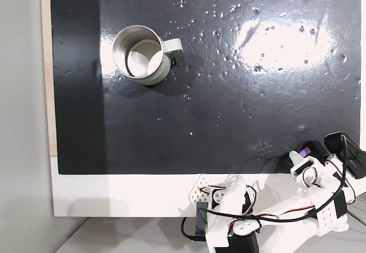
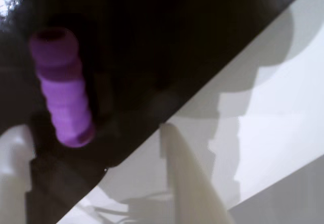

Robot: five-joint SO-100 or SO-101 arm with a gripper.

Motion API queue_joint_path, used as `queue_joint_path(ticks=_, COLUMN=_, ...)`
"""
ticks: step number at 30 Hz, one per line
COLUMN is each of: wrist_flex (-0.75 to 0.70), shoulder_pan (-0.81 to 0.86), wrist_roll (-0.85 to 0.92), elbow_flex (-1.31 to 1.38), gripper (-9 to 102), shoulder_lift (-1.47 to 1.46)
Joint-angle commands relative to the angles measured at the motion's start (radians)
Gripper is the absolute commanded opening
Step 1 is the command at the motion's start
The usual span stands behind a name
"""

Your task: Grasp a pengrip and put it in the cup.

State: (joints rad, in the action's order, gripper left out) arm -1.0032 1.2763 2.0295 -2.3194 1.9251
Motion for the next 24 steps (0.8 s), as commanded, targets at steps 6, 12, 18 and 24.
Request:
queue_joint_path(ticks=6, wrist_flex=0.066, shoulder_pan=-0.04, wrist_roll=-0.034, elbow_flex=0.044, gripper=24, shoulder_lift=-0.04)
queue_joint_path(ticks=12, wrist_flex=0.081, shoulder_pan=-0.044, wrist_roll=-0.041, elbow_flex=0.046, gripper=21, shoulder_lift=-0.06)
queue_joint_path(ticks=18, wrist_flex=0.095, shoulder_pan=-0.044, wrist_roll=-0.046, elbow_flex=0.046, gripper=15, shoulder_lift=-0.071)
queue_joint_path(ticks=24, wrist_flex=0.097, shoulder_pan=-0.044, wrist_roll=-0.049, elbow_flex=0.048, gripper=7, shoulder_lift=-0.074)
